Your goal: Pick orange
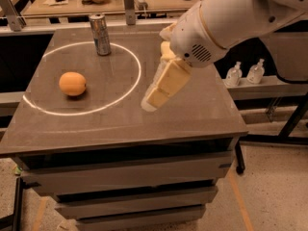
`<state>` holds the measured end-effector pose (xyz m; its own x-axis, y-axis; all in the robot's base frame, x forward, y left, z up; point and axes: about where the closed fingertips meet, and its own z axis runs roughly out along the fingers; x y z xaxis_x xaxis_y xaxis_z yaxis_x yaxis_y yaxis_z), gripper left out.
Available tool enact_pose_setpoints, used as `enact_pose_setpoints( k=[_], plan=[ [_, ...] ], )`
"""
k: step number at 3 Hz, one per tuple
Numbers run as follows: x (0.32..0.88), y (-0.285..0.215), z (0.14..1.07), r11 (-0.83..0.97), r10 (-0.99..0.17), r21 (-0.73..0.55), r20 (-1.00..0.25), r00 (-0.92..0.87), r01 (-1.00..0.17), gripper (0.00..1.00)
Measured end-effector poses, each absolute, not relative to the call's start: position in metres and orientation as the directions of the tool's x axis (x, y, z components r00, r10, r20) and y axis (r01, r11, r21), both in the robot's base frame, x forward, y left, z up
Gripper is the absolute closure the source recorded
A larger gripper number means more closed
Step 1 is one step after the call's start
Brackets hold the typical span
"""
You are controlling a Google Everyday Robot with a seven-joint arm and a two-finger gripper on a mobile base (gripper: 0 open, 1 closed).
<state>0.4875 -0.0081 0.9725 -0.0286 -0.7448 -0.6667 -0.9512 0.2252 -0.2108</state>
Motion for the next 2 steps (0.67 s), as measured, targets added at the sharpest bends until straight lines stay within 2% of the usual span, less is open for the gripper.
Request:
enact_pose_setpoints(
  k=[2],
  plan=[
    [0.4963,-0.0021,0.9676,0.243,-0.741,-0.212,-0.670,-0.040,-0.947,0.00]
  ],
)
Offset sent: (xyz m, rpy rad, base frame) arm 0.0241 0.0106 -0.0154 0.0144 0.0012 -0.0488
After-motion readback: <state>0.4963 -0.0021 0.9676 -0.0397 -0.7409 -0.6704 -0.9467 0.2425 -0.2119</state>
